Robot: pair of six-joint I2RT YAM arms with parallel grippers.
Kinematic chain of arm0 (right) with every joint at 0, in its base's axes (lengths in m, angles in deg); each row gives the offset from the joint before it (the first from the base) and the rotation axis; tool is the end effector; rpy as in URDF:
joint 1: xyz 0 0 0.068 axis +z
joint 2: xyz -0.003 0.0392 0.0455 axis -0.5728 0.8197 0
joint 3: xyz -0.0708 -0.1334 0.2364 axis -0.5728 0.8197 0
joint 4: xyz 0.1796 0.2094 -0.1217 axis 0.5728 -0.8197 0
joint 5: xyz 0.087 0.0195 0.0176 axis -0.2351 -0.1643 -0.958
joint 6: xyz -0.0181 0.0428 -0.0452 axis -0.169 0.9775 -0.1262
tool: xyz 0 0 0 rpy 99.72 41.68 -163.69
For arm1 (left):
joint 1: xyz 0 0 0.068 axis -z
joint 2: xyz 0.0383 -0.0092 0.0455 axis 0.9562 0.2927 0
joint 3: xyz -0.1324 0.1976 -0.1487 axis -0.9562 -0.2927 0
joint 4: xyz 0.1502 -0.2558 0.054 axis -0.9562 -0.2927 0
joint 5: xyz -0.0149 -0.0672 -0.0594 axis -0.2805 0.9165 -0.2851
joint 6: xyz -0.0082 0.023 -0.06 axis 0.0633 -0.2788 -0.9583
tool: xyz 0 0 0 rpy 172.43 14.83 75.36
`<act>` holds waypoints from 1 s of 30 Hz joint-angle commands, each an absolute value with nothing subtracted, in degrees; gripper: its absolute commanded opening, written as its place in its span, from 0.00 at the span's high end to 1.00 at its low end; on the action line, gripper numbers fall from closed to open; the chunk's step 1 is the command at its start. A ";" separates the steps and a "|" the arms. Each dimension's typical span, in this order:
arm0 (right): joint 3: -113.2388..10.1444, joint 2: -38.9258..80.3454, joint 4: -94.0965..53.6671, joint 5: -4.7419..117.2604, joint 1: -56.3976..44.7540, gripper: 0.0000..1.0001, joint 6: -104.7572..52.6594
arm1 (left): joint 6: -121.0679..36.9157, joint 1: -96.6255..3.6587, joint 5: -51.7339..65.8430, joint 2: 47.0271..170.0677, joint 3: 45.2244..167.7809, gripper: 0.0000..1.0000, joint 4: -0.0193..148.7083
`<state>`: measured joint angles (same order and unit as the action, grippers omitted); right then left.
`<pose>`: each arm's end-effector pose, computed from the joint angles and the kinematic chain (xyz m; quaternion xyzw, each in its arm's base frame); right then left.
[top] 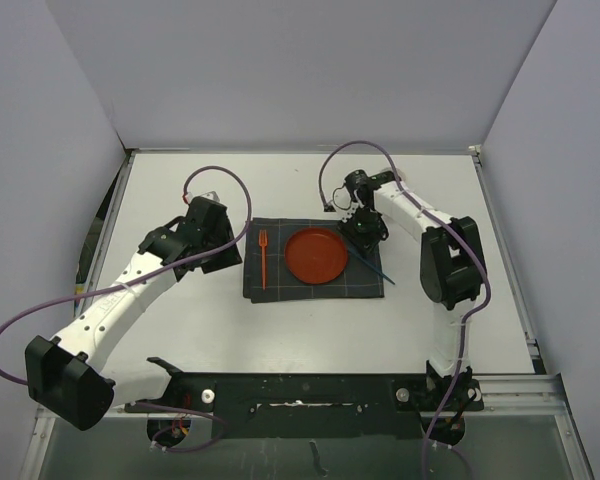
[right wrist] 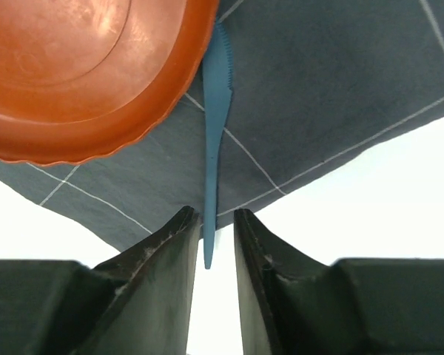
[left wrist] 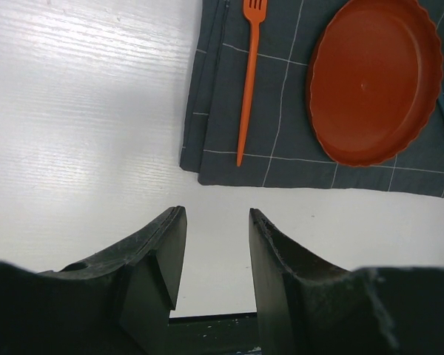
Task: Set the dinner table for one person
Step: Place the knife on the napkin.
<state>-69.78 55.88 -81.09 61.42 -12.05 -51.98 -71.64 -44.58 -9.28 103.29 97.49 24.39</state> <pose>0.4065 0.1741 0.1796 -0.3590 0.9315 0.0235 0.0528 0.2599 -0.1325 0.2924 -0.1266 0.9427 -0.1167 0.2857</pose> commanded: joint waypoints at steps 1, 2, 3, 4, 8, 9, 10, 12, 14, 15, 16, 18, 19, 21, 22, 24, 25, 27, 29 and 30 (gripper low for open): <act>-69.35 51.63 -81.69 60.52 -10.34 0.70 -53.48 | -71.60 -44.59 -9.76 100.68 100.17 0.62 24.81; -69.41 51.74 -81.63 60.56 -10.12 0.69 -53.78 | -71.57 -44.59 -9.85 100.46 100.11 0.62 24.79; -69.50 52.02 -81.40 60.56 -10.02 0.69 -54.01 | -71.62 -44.59 -9.87 100.28 100.01 0.62 24.76; -69.58 52.27 -80.93 60.48 -10.04 0.69 -54.52 | -71.69 -44.59 -9.96 100.09 99.80 0.62 24.66; -70.06 53.77 -79.42 60.56 -10.07 0.68 -56.05 | -71.98 -44.59 -10.24 99.42 99.23 0.62 24.27; -70.00 54.08 -78.91 60.63 -10.15 0.68 -56.37 | -72.06 -44.62 -10.32 99.26 99.20 0.62 24.07; -69.79 54.43 -78.49 60.72 -10.14 0.68 -56.60 | -72.07 -44.60 -10.39 99.16 99.20 0.62 23.92; -68.94 54.65 -77.35 60.67 -10.27 0.68 -56.99 | -72.21 -44.59 -10.76 98.86 99.28 0.62 23.33; -67.83 54.60 -76.10 60.65 -10.43 0.68 -57.51 | -72.34 -44.60 -11.00 98.37 99.24 0.62 22.90; -67.38 54.53 -75.52 60.73 -10.50 0.68 -57.63 | -72.40 -44.59 -11.04 98.10 99.16 0.62 22.68; -67.06 54.55 -75.11 60.69 -10.62 0.68 -57.64 | -72.43 -44.59 -11.24 97.87 99.12 0.62 22.53; -66.97 54.63 -74.76 60.32 -10.61 0.68 -57.44 | -72.59 -44.59 -11.46 97.59 98.96 0.62 22.20; -66.97 54.87 -74.65 59.96 -10.60 0.68 -57.16 | -72.60 -44.59 -11.49 97.61 99.01 0.62 22.03; -66.79 55.17 -74.58 58.85 -10.54 0.69 -56.66 | -72.75 -44.59 -11.62 97.70 99.10 0.62 21.98; -66.54 55.34 -74.42 58.54 -10.58 0.69 -56.53 | -72.77 -44.59 -11.57 97.76 99.17 0.62 21.97; -66.15 55.48 -73.84 58.19 -10.58 0.69 -56.55 | -72.77 -44.59 -11.64 97.78 99.28 0.62 21.98; -66.10 55.61 -73.56 58.23 -10.52 0.69 -56.59 | -72.77 -44.59 -11.60 97.84 99.33 0.62 21.91; -66.29 55.80 -73.19 58.28 -10.66 0.69 -56.76 | -72.77 -44.60 -11.67 97.81 99.33 0.62 21.70; -66.67 55.98 -73.02 58.26 -10.63 0.69 -56.77 | -72.85 -44.59 -11.73 97.75 99.28 0.62 21.47; -66.70 56.09 -72.83 58.15 -10.67 0.69 -56.70 | -72.86 -44.59 -11.72 97.74 99.21 0.62 21.38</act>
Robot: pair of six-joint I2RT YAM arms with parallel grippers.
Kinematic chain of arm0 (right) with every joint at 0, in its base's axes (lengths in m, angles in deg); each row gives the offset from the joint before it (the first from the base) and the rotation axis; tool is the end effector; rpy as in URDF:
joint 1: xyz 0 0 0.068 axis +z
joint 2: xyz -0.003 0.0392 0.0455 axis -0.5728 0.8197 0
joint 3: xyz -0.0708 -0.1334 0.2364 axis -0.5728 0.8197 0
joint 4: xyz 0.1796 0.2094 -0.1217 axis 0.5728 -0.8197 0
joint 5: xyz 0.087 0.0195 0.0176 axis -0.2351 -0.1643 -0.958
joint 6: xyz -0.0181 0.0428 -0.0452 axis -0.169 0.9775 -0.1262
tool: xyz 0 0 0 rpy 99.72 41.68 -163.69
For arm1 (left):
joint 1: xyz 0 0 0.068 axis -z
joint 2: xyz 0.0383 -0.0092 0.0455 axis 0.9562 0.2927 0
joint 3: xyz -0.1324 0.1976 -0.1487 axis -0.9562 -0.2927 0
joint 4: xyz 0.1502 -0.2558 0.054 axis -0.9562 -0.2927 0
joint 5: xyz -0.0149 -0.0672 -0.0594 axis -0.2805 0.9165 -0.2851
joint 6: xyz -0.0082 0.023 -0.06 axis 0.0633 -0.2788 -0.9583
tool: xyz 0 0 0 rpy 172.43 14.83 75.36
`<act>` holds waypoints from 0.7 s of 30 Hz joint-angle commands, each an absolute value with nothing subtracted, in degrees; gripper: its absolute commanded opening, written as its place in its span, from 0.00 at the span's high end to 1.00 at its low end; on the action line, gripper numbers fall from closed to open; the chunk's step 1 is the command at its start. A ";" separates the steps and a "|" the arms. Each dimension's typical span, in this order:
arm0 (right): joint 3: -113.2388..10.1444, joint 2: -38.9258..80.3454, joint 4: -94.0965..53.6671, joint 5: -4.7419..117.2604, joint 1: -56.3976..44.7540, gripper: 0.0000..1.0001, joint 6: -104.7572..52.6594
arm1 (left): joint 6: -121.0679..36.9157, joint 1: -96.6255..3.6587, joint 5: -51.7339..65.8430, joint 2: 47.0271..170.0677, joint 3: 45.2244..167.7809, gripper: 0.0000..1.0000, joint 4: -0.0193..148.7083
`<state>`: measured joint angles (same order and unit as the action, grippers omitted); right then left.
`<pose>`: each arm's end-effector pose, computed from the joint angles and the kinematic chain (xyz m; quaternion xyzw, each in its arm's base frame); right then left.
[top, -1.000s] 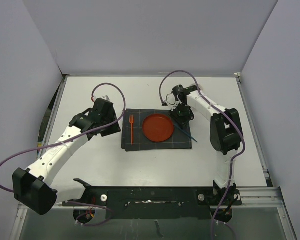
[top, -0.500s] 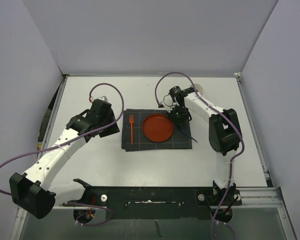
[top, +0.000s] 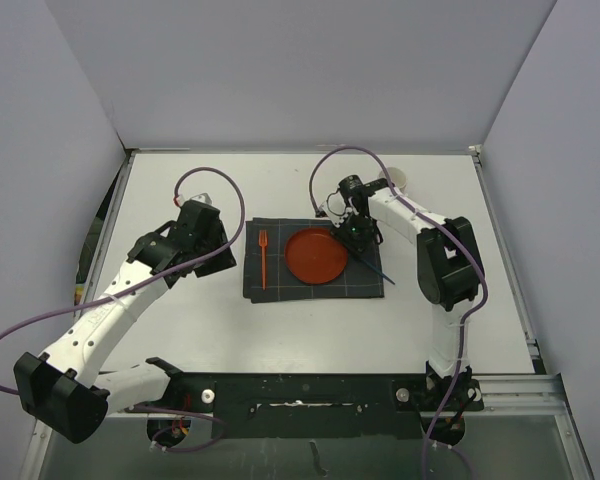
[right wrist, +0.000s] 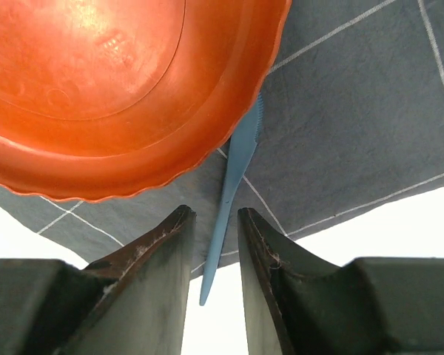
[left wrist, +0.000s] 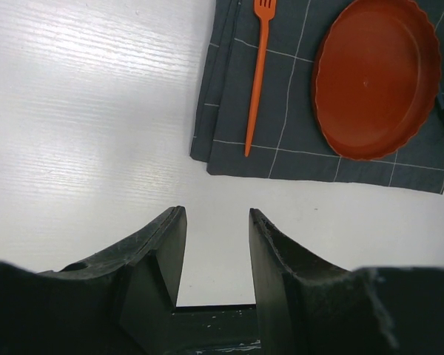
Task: Set the dinner table for one person
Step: Place the knife on the napkin.
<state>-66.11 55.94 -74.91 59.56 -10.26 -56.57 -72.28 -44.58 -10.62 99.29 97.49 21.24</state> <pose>0.4014 0.1887 0.1616 -0.4111 0.9077 0.0385 0.0745 0.2440 -0.1226 0.3069 -0.1356 0.9384 -0.1132 0.2969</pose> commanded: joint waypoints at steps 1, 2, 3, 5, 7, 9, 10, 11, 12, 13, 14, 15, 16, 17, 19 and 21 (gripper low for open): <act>-66.70 56.16 -72.66 58.07 -10.75 0.69 -56.64 | -72.86 -44.59 -11.71 97.82 99.32 0.62 21.43; -66.59 56.21 -72.41 57.95 -10.83 0.69 -56.60 | -72.82 -44.59 -11.67 97.89 99.43 0.62 21.31; -66.49 56.18 -72.13 57.74 -10.85 0.69 -56.59 | -72.78 -44.59 -11.67 97.99 99.60 0.62 21.15; -66.08 56.26 -71.69 57.70 -10.94 0.70 -56.64 | -72.56 -44.59 -11.75 98.19 99.93 0.62 20.93; -65.72 56.41 -71.38 57.66 -10.97 0.70 -56.76 | -72.38 -44.60 -11.73 98.33 100.19 0.62 20.70; -65.38 56.64 -71.11 57.54 -10.96 0.70 -56.71 | -72.27 -44.61 -11.67 98.68 100.54 0.62 20.57; -65.12 56.61 -71.00 57.43 -10.95 0.70 -56.76 | -72.25 -44.60 -11.67 98.80 100.66 0.62 20.52; -64.90 56.61 -70.82 57.32 -10.98 0.70 -56.77 | -72.24 -44.59 -11.73 98.87 100.76 0.62 20.48; -64.67 56.56 -70.66 57.34 -11.05 0.70 -56.69 | -72.24 -44.59 -11.67 98.95 100.80 0.62 20.58; -64.42 56.54 -70.48 57.31 -11.05 0.70 -56.68 | -72.24 -44.59 -11.62 98.98 100.78 0.62 20.63; -64.28 56.61 -70.35 57.35 -11.13 0.70 -56.68 | -72.20 -44.59 -11.58 99.03 100.78 0.62 20.71; -64.17 56.68 -70.25 57.34 -11.25 0.70 -56.68 | -72.16 -44.59 -11.63 99.14 100.82 0.62 20.67; -64.16 56.76 -70.18 57.21 -11.32 0.70 -56.60 | -72.11 -44.61 -11.58 99.27 100.91 0.62 20.65; -64.11 56.95 -70.16 57.04 -11.43 0.71 -56.60 | -72.07 -44.62 -11.58 99.36 100.99 0.62 20.65; -64.07 57.11 -69.88 56.81 -11.47 0.71 -56.59 | -72.07 -44.59 -11.49 99.65 101.20 0.62 20.66; -64.22 57.35 -69.74 56.56 -11.53 0.71 -56.59 | -72.02 -44.59 -11.40 99.76 101.30 0.62 20.66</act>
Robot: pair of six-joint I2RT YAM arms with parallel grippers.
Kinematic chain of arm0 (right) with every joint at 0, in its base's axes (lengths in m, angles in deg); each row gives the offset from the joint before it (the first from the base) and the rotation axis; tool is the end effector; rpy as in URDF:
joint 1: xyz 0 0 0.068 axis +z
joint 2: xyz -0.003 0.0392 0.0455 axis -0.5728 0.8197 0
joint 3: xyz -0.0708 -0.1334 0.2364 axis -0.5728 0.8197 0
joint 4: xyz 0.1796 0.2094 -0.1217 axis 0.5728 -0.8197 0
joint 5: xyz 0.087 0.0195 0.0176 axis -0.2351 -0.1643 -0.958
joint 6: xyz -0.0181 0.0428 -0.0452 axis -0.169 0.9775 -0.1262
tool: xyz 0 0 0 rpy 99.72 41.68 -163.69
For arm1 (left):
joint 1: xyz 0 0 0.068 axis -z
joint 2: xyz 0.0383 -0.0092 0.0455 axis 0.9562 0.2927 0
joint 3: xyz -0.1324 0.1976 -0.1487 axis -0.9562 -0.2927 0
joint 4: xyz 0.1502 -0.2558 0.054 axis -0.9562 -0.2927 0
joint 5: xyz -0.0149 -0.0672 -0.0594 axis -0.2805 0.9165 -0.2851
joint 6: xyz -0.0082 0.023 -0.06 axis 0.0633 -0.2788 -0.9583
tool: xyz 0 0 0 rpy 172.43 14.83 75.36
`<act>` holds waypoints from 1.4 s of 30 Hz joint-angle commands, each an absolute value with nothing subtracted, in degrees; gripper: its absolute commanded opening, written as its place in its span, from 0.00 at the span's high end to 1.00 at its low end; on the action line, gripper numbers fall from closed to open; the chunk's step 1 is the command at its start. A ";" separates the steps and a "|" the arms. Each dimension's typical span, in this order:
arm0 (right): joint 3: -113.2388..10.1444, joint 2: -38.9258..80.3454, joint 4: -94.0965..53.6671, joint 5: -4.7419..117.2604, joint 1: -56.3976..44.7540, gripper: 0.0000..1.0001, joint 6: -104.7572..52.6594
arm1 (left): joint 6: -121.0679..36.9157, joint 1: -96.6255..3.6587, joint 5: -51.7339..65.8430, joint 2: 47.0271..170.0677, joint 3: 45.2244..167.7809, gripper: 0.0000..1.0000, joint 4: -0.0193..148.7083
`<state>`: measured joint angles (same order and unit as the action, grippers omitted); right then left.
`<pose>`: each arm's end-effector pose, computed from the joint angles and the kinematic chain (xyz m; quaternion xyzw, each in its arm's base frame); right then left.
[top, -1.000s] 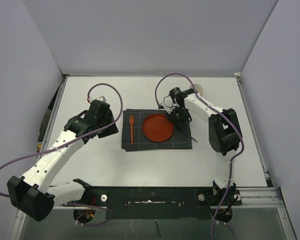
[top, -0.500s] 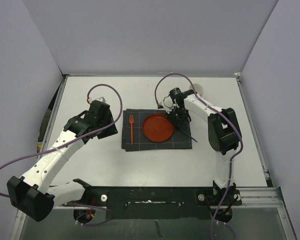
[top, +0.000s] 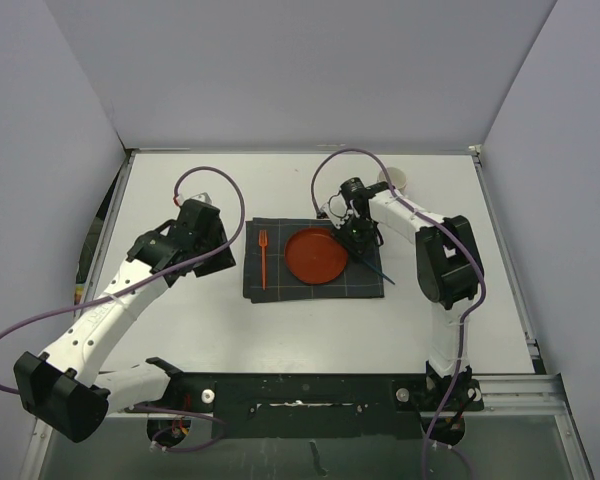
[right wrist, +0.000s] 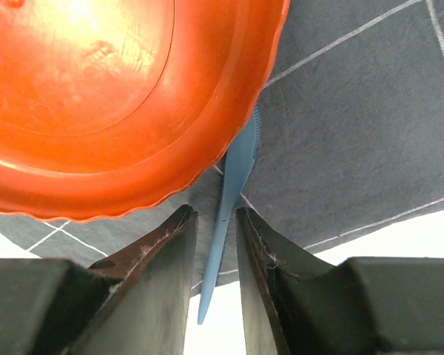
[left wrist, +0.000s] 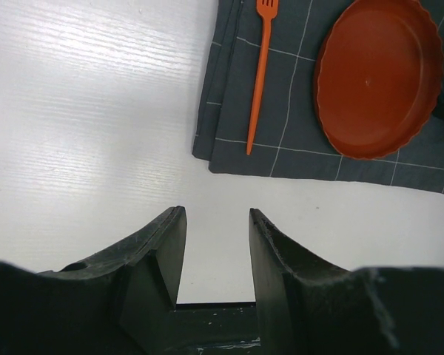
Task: Set the dinner table for one person
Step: Place the knife on the napkin.
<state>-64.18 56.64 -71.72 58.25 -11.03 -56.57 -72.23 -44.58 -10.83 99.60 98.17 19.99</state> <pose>0.4040 0.1846 0.1475 -0.4056 0.9092 0.0494 0.0796 0.2437 -0.1222 0.3083 -0.1354 0.9407 -0.1073 0.2921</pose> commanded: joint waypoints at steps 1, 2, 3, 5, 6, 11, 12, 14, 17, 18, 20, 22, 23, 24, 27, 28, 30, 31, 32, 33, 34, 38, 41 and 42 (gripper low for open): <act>-64.36 57.46 -69.65 56.52 -11.62 0.71 -56.66 | -71.92 -44.59 -11.47 99.76 101.31 0.62 20.57; -64.52 57.55 -69.57 56.49 -11.70 0.71 -56.75 | -71.85 -44.59 -11.49 99.82 101.31 0.62 20.58; -64.57 57.58 -69.53 56.55 -11.70 0.71 -56.95 | -71.82 -44.59 -11.57 99.77 101.37 0.62 20.52; -64.87 57.66 -69.54 56.80 -11.81 0.70 -57.24 | -71.72 -44.59 -11.49 99.85 101.47 0.62 20.40; -65.06 57.74 -69.54 56.73 -11.83 0.70 -57.33 | -71.64 -44.59 -11.49 99.85 101.48 0.62 20.45; -65.39 57.84 -69.69 56.09 -12.40 0.71 -57.49 | -71.22 -44.59 -11.49 100.34 101.96 0.62 20.47; -65.31 57.91 -69.64 55.92 -12.43 0.71 -57.48 | -71.07 -44.59 -11.37 100.56 102.12 0.62 20.48; -65.17 57.89 -69.63 55.68 -12.41 0.72 -57.37 | -70.89 -44.59 -11.24 100.88 102.34 0.62 20.56; -65.12 57.80 -69.78 55.40 -12.36 0.77 -57.34 | -70.76 -44.59 -11.05 101.16 102.36 0.62 20.88; -65.24 57.76 -69.91 55.54 -12.40 0.78 -57.30 | -70.69 -44.59 -10.97 101.21 102.44 0.62 20.91; -66.01 57.75 -70.77 55.86 -12.41 0.88 -57.05 | -70.51 -44.59 -11.05 101.17 102.58 0.62 21.00; -67.21 57.55 -72.03 56.21 -12.45 0.98 -56.87 | -70.40 -44.59 -11.34 101.12 102.56 0.62 21.02; -67.80 57.20 -72.67 56.28 -12.45 1.00 -56.74 | -70.36 -44.59 -11.32 101.09 102.50 0.62 21.15; -68.26 56.84 -73.22 56.27 -12.50 1.00 -56.61 | -70.35 -44.64 -11.34 101.02 102.39 0.62 21.38; -69.42 55.88 -75.05 56.33 -12.46 1.00 -56.18 | -70.31 -44.68 -11.19 101.01 101.95 0.62 21.97; -69.57 55.60 -75.47 56.52 -12.49 1.00 -56.05 | -70.38 -44.68 -11.07 100.97 101.86 0.62 22.20; -69.52 54.80 -75.65 57.57 -12.78 1.00 -55.42 | -70.31 -44.69 -11.01 100.92 101.75 0.62 22.48; -69.54 54.53 -75.85 57.76 -13.07 1.00 -54.92 | -70.35 -44.68 -10.97 100.84 101.73 0.62 22.43; -69.59 54.23 -76.12 57.56 -13.41 1.00 -54.37 | -70.27 -44.68 -11.03 100.75 101.74 0.62 22.45; -69.72 54.11 -76.50 57.20 -13.74 1.00 -53.79 | -70.23 -44.68 -11.04 100.67 101.75 0.62 22.49; -69.86 54.11 -76.99 56.53 -14.07 1.00 -53.30 | -70.16 -44.68 -11.11 100.58 101.68 0.62 22.53; -68.68 54.38 -77.05 56.30 -14.52 1.00 -52.27 | -69.97 -44.77 -11.23 100.30 101.74 0.62 22.36; -67.76 54.04 -76.63 56.18 -14.60 1.00 -51.82 | -69.71 -44.77 -11.43 100.05 101.67 0.62 22.22; -67.63 53.92 -76.46 56.21 -14.59 1.00 -51.66 | -69.66 -44.77 -11.48 99.96 101.59 0.62 22.16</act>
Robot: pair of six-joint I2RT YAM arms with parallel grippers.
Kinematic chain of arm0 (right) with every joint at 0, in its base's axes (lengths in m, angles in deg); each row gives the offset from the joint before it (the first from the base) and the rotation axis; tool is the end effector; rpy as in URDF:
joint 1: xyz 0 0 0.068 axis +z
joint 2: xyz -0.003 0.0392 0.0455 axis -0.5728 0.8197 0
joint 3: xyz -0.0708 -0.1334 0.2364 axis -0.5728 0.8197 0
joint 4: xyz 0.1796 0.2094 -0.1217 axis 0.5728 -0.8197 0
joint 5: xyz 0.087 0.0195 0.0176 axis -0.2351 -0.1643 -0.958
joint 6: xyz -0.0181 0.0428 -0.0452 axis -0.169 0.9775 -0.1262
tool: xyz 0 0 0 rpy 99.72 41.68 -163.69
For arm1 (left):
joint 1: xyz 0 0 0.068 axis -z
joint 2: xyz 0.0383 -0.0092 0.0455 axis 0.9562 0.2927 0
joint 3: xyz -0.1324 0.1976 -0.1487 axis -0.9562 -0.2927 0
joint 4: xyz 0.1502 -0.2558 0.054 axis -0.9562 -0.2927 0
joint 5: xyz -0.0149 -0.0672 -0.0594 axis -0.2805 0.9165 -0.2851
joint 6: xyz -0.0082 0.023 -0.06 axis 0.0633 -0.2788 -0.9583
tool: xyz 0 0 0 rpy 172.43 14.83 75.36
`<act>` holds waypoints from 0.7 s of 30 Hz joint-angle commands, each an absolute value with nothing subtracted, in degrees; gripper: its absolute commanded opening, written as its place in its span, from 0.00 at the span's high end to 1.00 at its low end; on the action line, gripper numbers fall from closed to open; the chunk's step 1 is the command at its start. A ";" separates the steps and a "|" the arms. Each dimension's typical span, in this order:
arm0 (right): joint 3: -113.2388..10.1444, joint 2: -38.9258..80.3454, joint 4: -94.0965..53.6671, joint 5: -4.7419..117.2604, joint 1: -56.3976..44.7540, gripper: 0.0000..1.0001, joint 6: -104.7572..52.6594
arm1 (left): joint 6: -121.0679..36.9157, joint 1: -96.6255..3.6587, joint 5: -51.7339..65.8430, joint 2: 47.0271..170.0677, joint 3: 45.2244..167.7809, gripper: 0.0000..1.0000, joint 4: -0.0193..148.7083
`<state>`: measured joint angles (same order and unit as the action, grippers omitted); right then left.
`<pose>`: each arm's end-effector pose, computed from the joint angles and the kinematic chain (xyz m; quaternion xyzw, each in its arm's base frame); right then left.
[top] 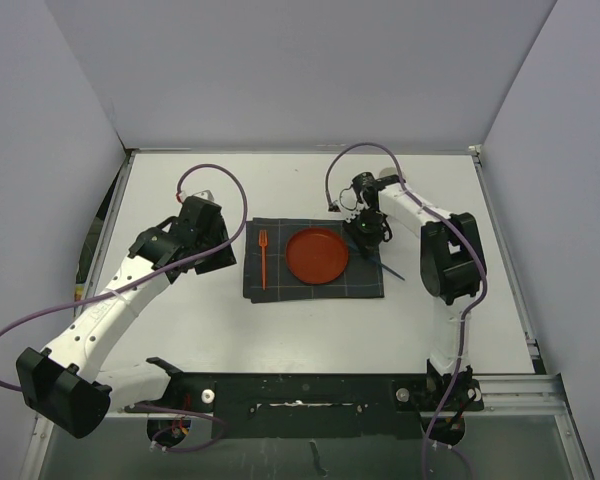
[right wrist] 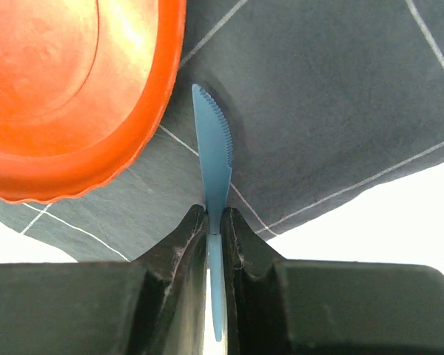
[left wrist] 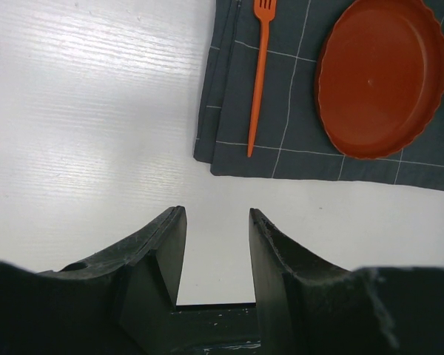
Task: Set the dinner table for one person
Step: Place the knife on the napkin.
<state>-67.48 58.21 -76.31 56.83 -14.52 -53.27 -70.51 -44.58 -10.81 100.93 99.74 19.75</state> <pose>0.4167 0.1618 0.1518 -0.3509 0.9328 0.0617 0.0548 0.2486 -0.1249 0.3119 -0.1212 0.9426 -0.1031 0.2936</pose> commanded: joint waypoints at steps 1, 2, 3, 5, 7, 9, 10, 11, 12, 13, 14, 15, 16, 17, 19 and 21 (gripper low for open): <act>-67.59 53.69 -76.37 56.24 -14.52 1.00 -51.47 | -69.54 -44.81 -11.57 99.79 101.57 0.62 21.95; -67.63 53.64 -76.32 56.39 -14.56 1.00 -51.37 | -69.46 -44.86 -11.68 99.70 101.57 0.62 21.96; -67.78 53.63 -76.36 56.40 -14.56 1.00 -51.14 | -69.44 -44.92 -11.76 99.57 101.57 0.62 21.82; -68.37 53.62 -76.56 56.20 -14.45 1.00 -50.40 | -69.36 -45.07 -11.82 99.38 101.57 0.62 21.87; -68.86 53.52 -76.47 55.17 -14.22 1.00 -48.98 | -69.22 -45.21 -11.75 99.28 101.64 0.62 21.86; -68.30 52.97 -75.34 54.26 -13.93 1.00 -46.49 | -69.13 -45.30 -11.75 99.30 101.76 0.62 21.87; -67.39 52.32 -74.06 54.08 -13.69 1.00 -45.16 | -69.10 -45.36 -11.80 99.33 101.75 0.62 21.74; -65.87 51.55 -72.32 54.06 -13.49 1.00 -43.91 | -69.08 -45.38 -11.70 99.40 101.79 0.62 21.66; -61.97 49.40 -67.80 54.43 -13.32 1.00 -41.26 | -69.08 -45.51 -11.63 99.54 101.99 0.62 21.28; -60.22 48.28 -65.63 55.19 -13.33 1.00 -40.21 | -69.08 -45.47 -11.65 99.56 102.01 0.62 21.03; -58.75 47.18 -63.67 56.34 -13.31 1.00 -39.32 | -69.08 -45.47 -11.66 99.55 102.07 0.62 20.78; -57.48 46.13 -61.55 57.43 -13.32 1.00 -38.26 | -69.08 -45.52 -11.71 99.47 102.09 0.62 20.57; -56.28 45.26 -59.51 58.51 -13.46 1.00 -37.13 | -69.15 -45.55 -11.69 99.41 102.12 0.62 20.40; -55.26 44.57 -57.64 59.16 -13.42 1.00 -35.78 | -69.21 -45.60 -11.76 99.41 102.18 0.62 20.20; -53.31 43.55 -54.30 59.53 -13.42 1.00 -32.62 | -69.57 -45.65 -11.63 99.56 102.43 0.62 19.74; -51.40 42.60 -50.68 59.74 -13.35 1.00 -29.82 | -69.99 -45.65 -11.35 99.68 102.73 0.62 19.40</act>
<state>-53.58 46.56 -62.05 57.86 -13.76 -37.49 -70.07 -45.26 -11.01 100.89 99.74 19.38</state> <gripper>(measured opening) 0.084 0.382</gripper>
